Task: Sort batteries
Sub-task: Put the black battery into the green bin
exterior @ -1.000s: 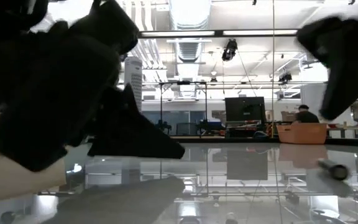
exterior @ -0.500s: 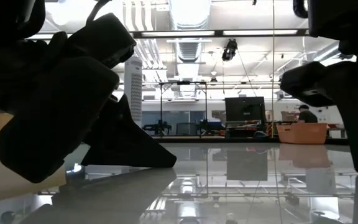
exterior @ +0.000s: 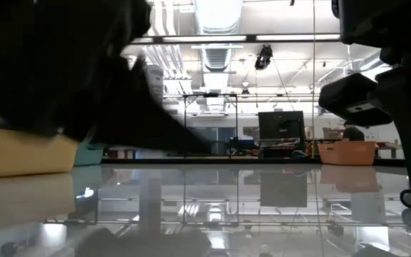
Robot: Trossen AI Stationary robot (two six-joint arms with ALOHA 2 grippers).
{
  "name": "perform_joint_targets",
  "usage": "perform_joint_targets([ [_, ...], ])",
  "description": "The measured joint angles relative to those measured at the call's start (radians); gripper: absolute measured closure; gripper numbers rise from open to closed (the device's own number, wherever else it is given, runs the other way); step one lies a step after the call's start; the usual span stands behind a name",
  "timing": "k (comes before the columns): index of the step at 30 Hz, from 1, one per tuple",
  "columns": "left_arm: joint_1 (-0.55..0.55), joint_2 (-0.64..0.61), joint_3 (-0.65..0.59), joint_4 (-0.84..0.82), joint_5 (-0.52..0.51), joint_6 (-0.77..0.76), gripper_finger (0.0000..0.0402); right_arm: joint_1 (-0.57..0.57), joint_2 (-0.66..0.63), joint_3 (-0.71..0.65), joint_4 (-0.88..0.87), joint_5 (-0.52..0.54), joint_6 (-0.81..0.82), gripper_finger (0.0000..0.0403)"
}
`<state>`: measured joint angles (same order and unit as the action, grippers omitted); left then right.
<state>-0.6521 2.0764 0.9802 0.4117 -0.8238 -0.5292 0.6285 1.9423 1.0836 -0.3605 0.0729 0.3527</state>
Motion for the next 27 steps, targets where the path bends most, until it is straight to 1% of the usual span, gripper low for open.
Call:
perform_joint_targets([
  [2,0.001,-0.001,-0.001,0.107,0.000,0.063,0.0308,0.000,-0.007,0.005,0.000,0.025,0.010,0.0382],
  [5,0.006,0.002,-0.001,0.250,0.022,0.156,0.0302,0.002,-0.060,0.019,-0.001,0.086,0.000,0.0383],
  [7,0.008,0.004,-0.003,0.294,0.022,0.211,0.0292,0.005,-0.100,0.029,-0.001,0.155,-0.007,0.0383],
  [8,0.010,0.005,-0.003,0.320,0.022,0.237,0.0286,0.007,-0.117,0.030,0.004,0.213,-0.013,0.0383],
  [11,0.012,0.005,-0.004,0.465,0.023,0.360,0.0261,0.002,-0.191,0.030,0.033,0.330,-0.017,0.0384],
  [15,0.011,0.005,-0.008,0.679,0.022,0.568,0.0232,0.033,-0.269,0.008,0.084,0.435,-0.015,0.0384],
  [17,0.011,0.005,-0.008,0.766,0.023,0.659,0.0224,0.054,-0.295,0.000,0.119,0.472,-0.036,0.0384],
  [19,0.013,0.005,-0.008,0.841,0.023,0.728,0.0220,0.077,-0.336,0.000,0.164,0.531,-0.064,0.0384],
  [21,0.018,0.005,-0.008,0.895,0.029,0.780,0.0220,0.098,-0.365,0.001,0.211,0.598,-0.089,0.0384],
  [23,0.026,0.004,-0.006,0.931,0.065,0.809,0.0221,0.118,-0.380,0.000,0.242,0.640,-0.127,0.0385],
  [26,0.041,0.004,0.005,0.974,0.136,0.818,0.0225,0.131,-0.396,-0.002,0.307,0.656,-0.202,0.0385],
  [27,0.045,0.004,0.013,0.985,0.145,0.820,0.0227,0.133,-0.403,-0.002,0.324,0.663,-0.219,0.0385],
])
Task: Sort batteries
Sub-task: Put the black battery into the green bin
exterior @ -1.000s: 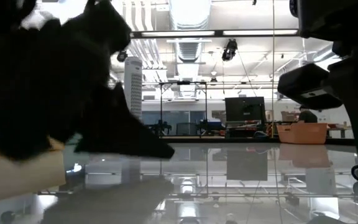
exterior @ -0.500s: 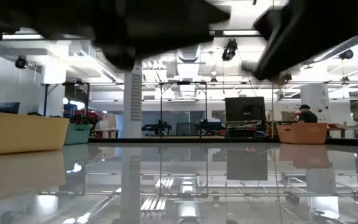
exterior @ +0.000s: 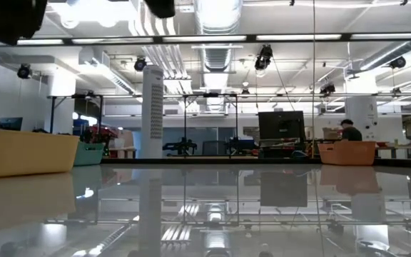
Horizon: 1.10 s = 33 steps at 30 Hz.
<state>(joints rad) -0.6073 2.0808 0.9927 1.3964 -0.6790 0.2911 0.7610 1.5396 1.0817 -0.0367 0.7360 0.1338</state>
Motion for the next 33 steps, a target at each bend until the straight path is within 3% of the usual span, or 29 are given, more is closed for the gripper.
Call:
perform_joint_targets([
  [6,0.035,0.000,0.051,-0.020,0.103,0.008,0.0237,-0.002,0.001,0.000,0.097,0.005,-0.074,0.0385],
  [18,0.036,0.000,0.094,-0.005,0.119,0.093,0.0254,-0.002,0.001,0.000,0.206,0.030,-0.148,0.0385],
  [21,0.036,0.000,0.094,-0.001,0.149,0.093,0.0288,-0.002,0.001,-0.001,0.231,0.030,-0.166,0.0384],
  [26,0.035,0.000,0.094,0.022,0.191,0.101,0.0381,-0.001,0.001,-0.001,0.244,0.036,-0.169,0.0384],
  [33,0.035,-0.004,0.094,0.029,0.173,0.105,0.0385,-0.002,0.001,-0.002,0.255,0.052,-0.173,0.0382],
])
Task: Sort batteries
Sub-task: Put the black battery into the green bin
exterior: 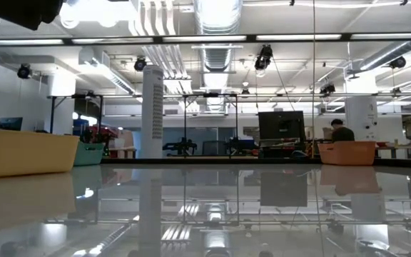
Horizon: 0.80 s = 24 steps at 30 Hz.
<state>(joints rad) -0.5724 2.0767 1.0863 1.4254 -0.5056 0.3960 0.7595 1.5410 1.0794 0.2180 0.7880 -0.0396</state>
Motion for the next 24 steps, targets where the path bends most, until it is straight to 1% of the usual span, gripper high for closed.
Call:
perform_joint_targets([
  [2,-0.001,-0.007,0.005,-0.010,-0.025,0.013,0.0390,0.000,-0.001,0.000,0.000,0.002,0.008,0.0373],
  [4,-0.001,-0.028,0.014,-0.068,-0.053,0.015,0.0390,0.000,-0.001,0.000,-0.001,0.009,0.004,0.0354],
  [7,-0.002,-0.070,0.029,-0.186,-0.106,-0.001,0.0390,-0.001,-0.008,0.000,-0.005,0.009,-0.019,0.0311],
  [11,0.000,-0.126,0.030,-0.266,-0.120,-0.023,0.0390,-0.001,-0.028,0.005,-0.003,-0.001,-0.023,0.0246],
  [13,-0.001,-0.170,0.019,-0.336,-0.180,-0.034,0.0390,0.001,-0.039,0.004,-0.006,0.007,-0.016,0.0218],
  [15,0.000,-0.230,0.006,-0.443,-0.241,-0.068,0.0390,0.005,-0.050,0.004,-0.043,-0.002,-0.013,0.0194],
  [17,0.009,-0.286,-0.007,-0.528,-0.226,-0.108,0.0390,0.002,-0.051,0.002,-0.080,-0.003,-0.013,0.0175],
  [19,0.017,-0.326,-0.017,-0.578,-0.182,-0.136,0.0390,-0.016,-0.050,0.000,-0.092,-0.010,-0.013,0.0157],
  [21,0.023,-0.358,-0.023,-0.624,-0.175,-0.153,0.0390,-0.041,-0.051,0.000,-0.097,-0.004,-0.002,0.0141],
  [24,0.042,-0.417,-0.023,-0.741,-0.192,-0.166,0.0390,-0.069,-0.051,-0.002,-0.189,0.001,0.061,0.0120],
])
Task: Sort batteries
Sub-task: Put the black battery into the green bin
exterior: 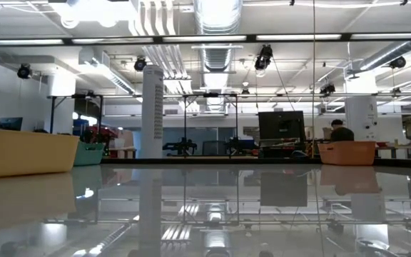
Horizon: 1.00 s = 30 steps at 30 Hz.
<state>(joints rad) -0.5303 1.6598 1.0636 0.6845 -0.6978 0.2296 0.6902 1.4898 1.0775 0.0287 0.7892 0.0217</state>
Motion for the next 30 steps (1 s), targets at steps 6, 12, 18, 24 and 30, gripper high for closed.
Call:
perform_joint_targets([
  [6,0.114,-0.138,0.000,-0.377,-0.011,-0.203,0.0390,-0.054,0.000,-0.017,-0.257,-0.002,0.214,0.0098],
  [12,0.338,-0.315,0.000,-0.935,0.009,-0.518,0.0390,-0.071,0.000,-0.101,-0.330,-0.003,0.390,0.0105],
  [18,0.695,-0.436,-0.001,-1.668,0.087,-0.942,0.0390,-0.032,0.007,-0.194,-0.323,-0.002,0.543,0.0125],
  [24,1.094,-0.413,-0.047,-1.809,0.188,-0.924,0.0390,-0.009,0.007,-0.258,-0.219,-0.002,0.561,0.0144],
  [30,1.402,-0.302,-0.082,-1.651,0.325,-0.758,0.0390,-0.007,0.007,-0.265,-0.169,-0.002,0.538,0.0161],
])
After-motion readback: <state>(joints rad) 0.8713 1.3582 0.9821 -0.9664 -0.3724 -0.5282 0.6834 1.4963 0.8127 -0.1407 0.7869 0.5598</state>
